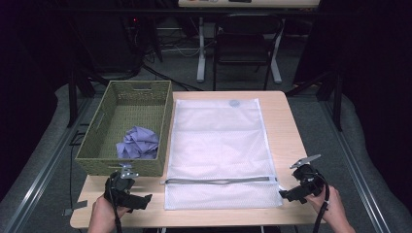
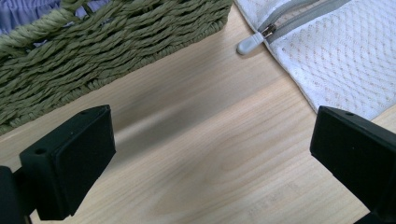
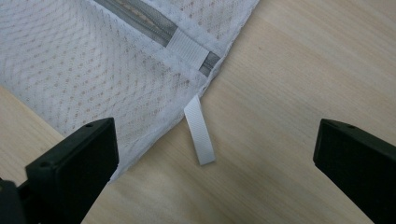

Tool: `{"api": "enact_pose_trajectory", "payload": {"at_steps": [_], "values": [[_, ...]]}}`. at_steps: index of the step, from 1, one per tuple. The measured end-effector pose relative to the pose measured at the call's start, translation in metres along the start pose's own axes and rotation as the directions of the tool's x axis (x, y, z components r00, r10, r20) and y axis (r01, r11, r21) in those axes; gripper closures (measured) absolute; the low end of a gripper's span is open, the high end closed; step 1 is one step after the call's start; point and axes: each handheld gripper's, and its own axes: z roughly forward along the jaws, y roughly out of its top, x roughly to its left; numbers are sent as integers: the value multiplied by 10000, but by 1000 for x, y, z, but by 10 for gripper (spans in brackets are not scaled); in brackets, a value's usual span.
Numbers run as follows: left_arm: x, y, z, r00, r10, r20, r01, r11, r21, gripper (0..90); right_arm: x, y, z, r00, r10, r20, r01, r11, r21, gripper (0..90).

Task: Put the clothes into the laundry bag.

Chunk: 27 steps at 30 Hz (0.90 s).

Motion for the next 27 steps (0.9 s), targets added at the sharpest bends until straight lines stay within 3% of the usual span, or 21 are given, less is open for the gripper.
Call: {"api": "enact_pose_trajectory", "payload": {"at_steps": [11, 18, 23, 27], "values": [[-2, -1, 1, 10000, -85, -29, 85, 10000, 11, 1, 2, 1, 0, 9999, -110, -51, 110, 9999, 28, 0], [0, -1, 0, 10000, -28, 9, 28, 10000, -23, 1, 5, 8, -3, 9996, -242, 169, 244, 9996, -137, 0], [-2, -1, -1, 9999, 5, 101, -5, 10000, -42, 1, 14, 18, -5, 9978, -527, 402, 545, 9975, -451, 0], [-4, 0, 1, 9999, 98, 110, -97, 10000, -10, 1, 27, 31, -4, 9943, -1033, 266, 1046, 9931, -531, 0]]}}
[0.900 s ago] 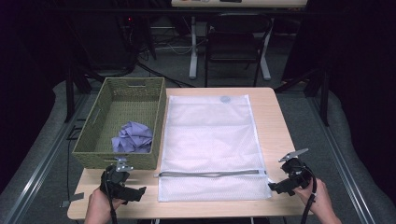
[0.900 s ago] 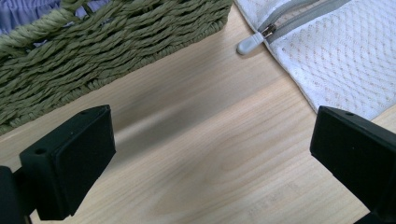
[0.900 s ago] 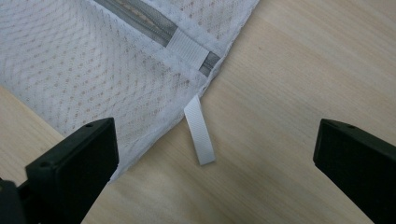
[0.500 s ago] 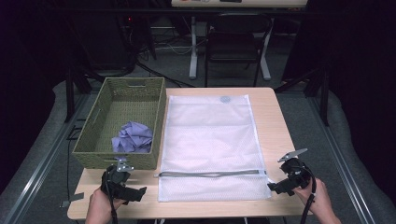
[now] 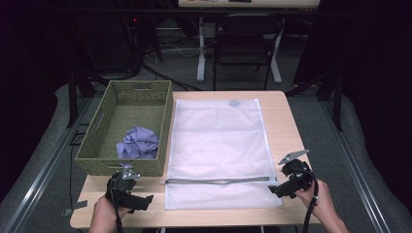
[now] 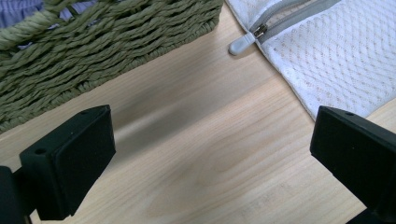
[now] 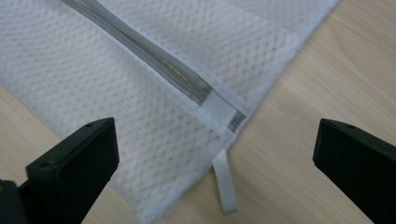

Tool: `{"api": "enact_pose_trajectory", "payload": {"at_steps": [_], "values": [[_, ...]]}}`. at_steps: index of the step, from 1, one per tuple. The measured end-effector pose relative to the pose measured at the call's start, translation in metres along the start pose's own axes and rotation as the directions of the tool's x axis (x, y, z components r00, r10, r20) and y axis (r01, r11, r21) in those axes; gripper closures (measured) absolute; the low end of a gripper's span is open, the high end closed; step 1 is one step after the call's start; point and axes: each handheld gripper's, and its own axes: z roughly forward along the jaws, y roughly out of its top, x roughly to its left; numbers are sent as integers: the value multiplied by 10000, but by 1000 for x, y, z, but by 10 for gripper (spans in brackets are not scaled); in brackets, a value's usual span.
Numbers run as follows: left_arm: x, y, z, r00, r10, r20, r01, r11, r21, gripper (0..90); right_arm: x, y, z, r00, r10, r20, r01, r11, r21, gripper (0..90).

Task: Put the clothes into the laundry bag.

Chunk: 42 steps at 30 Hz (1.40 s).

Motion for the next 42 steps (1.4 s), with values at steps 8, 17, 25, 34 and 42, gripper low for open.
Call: {"api": "enact_pose_trajectory", "payload": {"at_steps": [8, 17, 25, 34, 42], "values": [[-1, 4, 3, 9993, -93, 362, 98, 9999, -134, 1, 11, 20, 6, 9985, -397, -376, 391, 9991, -180, 5], [-1, 4, 4, 9993, 4, 383, -3, 10000, -30, 1, 26, 46, 20, 9940, -748, -792, 733, 9971, -221, 5], [-2, 4, 5, 9990, 12, 443, -14, 10000, 37, 1, 37, 71, 39, 9872, -1214, -1031, 1219, 9925, -7, 4], [-1, 3, 4, 9990, 26, 442, -27, 10000, 19, 1, 52, 91, 57, 9714, -1991, -1297, 2014, 9795, 41, 5], [-2, 3, 5, 9988, 114, 481, -118, 9999, 91, 1, 60, 104, 66, 9635, -2310, -1357, 2336, 9723, 35, 79]]}}
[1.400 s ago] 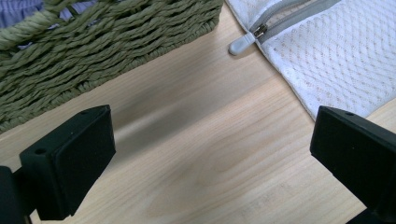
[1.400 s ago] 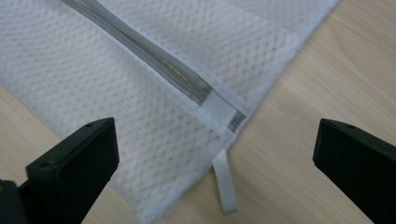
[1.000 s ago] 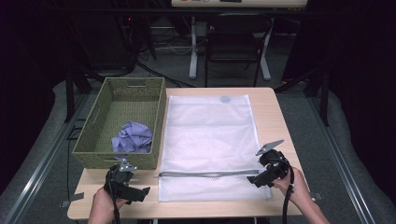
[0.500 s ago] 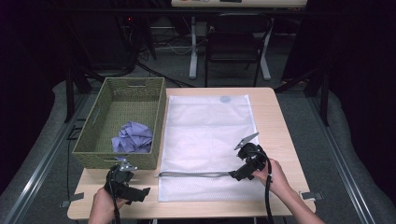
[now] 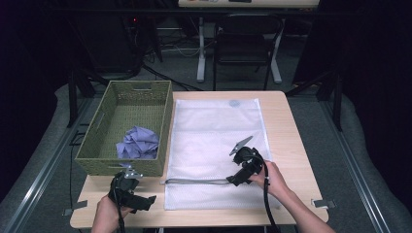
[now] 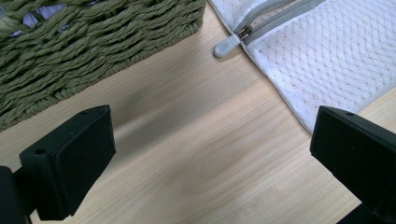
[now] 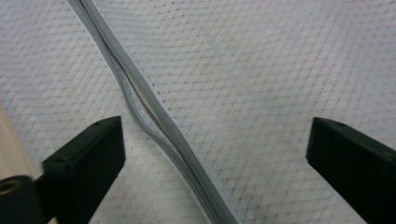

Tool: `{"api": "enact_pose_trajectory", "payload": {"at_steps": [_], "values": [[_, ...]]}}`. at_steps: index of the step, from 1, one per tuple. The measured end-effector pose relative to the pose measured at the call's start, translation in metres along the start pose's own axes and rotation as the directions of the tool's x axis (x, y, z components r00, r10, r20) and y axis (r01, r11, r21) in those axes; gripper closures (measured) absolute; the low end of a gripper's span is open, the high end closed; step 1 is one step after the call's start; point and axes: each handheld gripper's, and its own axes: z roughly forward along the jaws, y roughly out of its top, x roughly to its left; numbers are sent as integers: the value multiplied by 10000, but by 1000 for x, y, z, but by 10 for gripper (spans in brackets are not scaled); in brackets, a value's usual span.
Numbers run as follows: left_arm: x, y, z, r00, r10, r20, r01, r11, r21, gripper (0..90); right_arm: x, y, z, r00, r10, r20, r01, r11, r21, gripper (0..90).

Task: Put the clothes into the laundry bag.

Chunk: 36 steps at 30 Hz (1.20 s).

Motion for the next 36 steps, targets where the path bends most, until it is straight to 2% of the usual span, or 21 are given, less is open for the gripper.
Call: {"api": "enact_pose_trajectory", "payload": {"at_steps": [3, 6, 7, 10, 11, 13, 23, 27, 30, 32, 36], "values": [[1, -1, 0, 10000, -42, -16, 42, 10000, 15, 1, 4, 5, 11, 10000, 6, 20, -7, 9998, 209, 141], [1, -1, 1, 10000, -36, 16, 36, 10000, 61, 1, 5, 9, 15, 10000, -26, 15, 25, 9995, 313, 149], [0, 0, 1, 10000, -28, 16, 28, 10000, 66, 1, 7, 11, 18, 9999, -140, 37, 138, 9990, 422, 183], [0, 0, 1, 10000, -35, 25, 35, 10000, 83, 1, 10, 14, 22, 9997, -260, 43, 258, 9985, 480, 211], [1, 0, 2, 10000, -26, 35, 25, 9999, 110, 1, 12, 16, 25, 9991, -385, 195, 374, 9978, 544, 244], [0, 0, 3, 9999, -70, 74, 69, 9998, 175, 1, 13, 18, 29, 9992, -363, 180, 354, 9981, 506, 274], [0, -1, 2, 10000, -59, 21, 58, 9998, 173, 1, 23, 22, 35, 9965, -837, 6, 835, 9941, 699, 395], [-1, -1, 2, 10000, -6, 24, 6, 9999, 171, 1, 27, 22, 39, 9950, -964, 246, 939, 9919, 860, 446], [0, -1, 2, 10000, -16, 33, 16, 9998, 177, 1, 27, 22, 41, 9943, -1056, 118, 1040, 9903, 916, 471], [0, -1, 2, 10000, -10, 32, 9, 9999, 172, 1, 26, 21, 41, 9949, -1002, -139, 1009, 9920, 755, 474], [0, -2, 1, 10000, 30, 67, -31, 9998, 193, 1, 24, 20, 42, 9949, -1004, -116, 1010, 9920, 756, 463]]}}
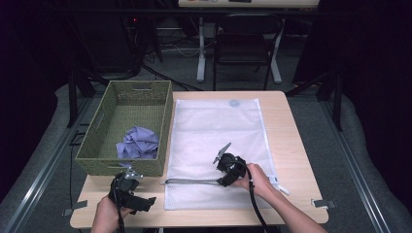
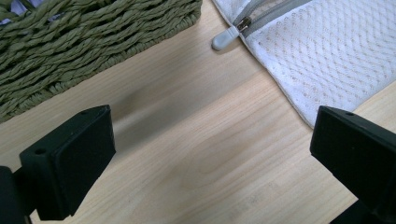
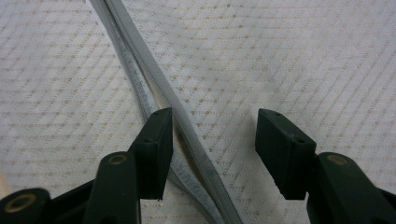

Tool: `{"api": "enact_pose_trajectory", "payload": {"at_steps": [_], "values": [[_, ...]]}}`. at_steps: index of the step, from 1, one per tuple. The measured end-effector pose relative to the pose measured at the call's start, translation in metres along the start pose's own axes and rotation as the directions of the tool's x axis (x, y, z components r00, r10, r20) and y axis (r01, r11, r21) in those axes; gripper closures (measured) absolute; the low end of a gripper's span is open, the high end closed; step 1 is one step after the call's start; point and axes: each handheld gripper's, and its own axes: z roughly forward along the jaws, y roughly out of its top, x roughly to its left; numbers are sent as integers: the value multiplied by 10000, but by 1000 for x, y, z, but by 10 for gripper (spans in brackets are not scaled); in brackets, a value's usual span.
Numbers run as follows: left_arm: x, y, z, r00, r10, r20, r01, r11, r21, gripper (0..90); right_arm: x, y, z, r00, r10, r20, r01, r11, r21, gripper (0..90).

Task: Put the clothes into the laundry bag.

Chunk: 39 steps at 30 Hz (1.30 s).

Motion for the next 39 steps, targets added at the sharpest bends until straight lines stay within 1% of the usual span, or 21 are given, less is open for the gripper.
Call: {"api": "enact_pose_trajectory", "payload": {"at_steps": [1, 2, 3, 4, 7, 8, 14, 16, 17, 21, 22, 23, 25, 27, 28, 29, 30, 32, 34, 37, 39], "values": [[0, 0, 0, 10000, -5, 12, 5, 10000, -17, 1, 0, 0, 0, 10000, 45, -60, -45, 10000, -29, 465], [0, 0, 0, 10000, 5, 11, -4, 10000, -31, 1, -1, 0, 0, 10000, 39, -22, -39, 10000, -4, 479], [0, 0, 0, 10000, 5, 11, -5, 10000, -10, 1, -1, -1, 0, 10000, 32, -13, -32, 10000, -53, 545], [0, 0, 0, 10000, -2, 3, 2, 10000, -11, 1, -1, -1, 0, 10000, 2, -60, -3, 10000, -87, 560], [-1, -1, -1, 10000, 2, -14, -2, 10000, -39, 1, 0, 0, -1, 10000, -77, -15, 77, 9999, -64, 609], [-1, -1, -1, 10000, 4, -11, -5, 10000, -39, 1, 1, 0, -1, 9999, -59, 152, 60, 10000, -64, 613], [0, 0, 0, 10000, 85, -23, -85, 10000, 39, 1, -4, -2, -2, 9979, 164, 626, -155, 9998, -150, 608], [0, 0, -1, 10000, 15, -25, -15, 10000, -22, 1, -6, -3, -2, 9986, 182, 491, -176, 9998, -137, 612], [1, 0, -1, 10000, -22, -39, 22, 10000, -51, 1, -6, -4, -1, 9988, 257, 417, -247, 9994, -237, 610], [1, -1, -1, 10000, -15, -78, 15, 10000, -40, 1, -7, -5, -1, 9992, 261, 305, -253, 9994, -256, 622], [0, -1, -2, 10000, -16, -67, 16, 10000, -31, 1, -7, -6, -1, 9991, 314, 272, -305, 9990, -315, 621], [0, -1, -2, 10000, -31, -68, 30, 10000, -42, 1, -8, -6, -2, 9992, 360, 160, -356, 9990, -267, 622], [0, -1, -1, 10000, -9, -73, 9, 10000, -47, 1, -9, -8, -2, 9983, 575, 80, -571, 9974, -431, 625], [0, -1, -1, 10000, -5, -77, 5, 10000, -8, 1, -10, -10, -2, 9983, 581, 76, -577, 9971, -505, 625], [0, -1, -1, 10000, 10, -69, -10, 10000, 4, 1, -10, -10, -2, 9980, 639, 36, -636, 9965, -534, 627], [-1, -1, 0, 10000, -30, -59, 30, 10000, -23, 1, -9, -11, -1, 9968, 788, 98, -780, 9948, -658, 629], [-1, 0, 0, 10000, 6, -74, -6, 10000, 13, 1, -9, -12, -2, 9971, 757, 114, -747, 9949, -675, 630], [-1, 0, 0, 10000, 28, -78, -28, 10000, 36, 1, -9, -14, -1, 9971, 755, 79, -745, 9932, -899, 634], [-1, 0, 0, 10000, 25, -95, -24, 10000, 31, 1, -10, -16, -2, 9983, 581, 20, -576, 9934, -990, 640], [-1, 0, 0, 10000, 9, -99, -9, 10000, 2, 1, -9, -16, -1, 9985, 539, 19, -534, 9932, -1036, 648], [-1, 0, -1, 10000, 10, -91, -10, 10000, -8, 1, -10, -15, -2, 9991, 420, -18, -420, 9950, -910, 658]]}}
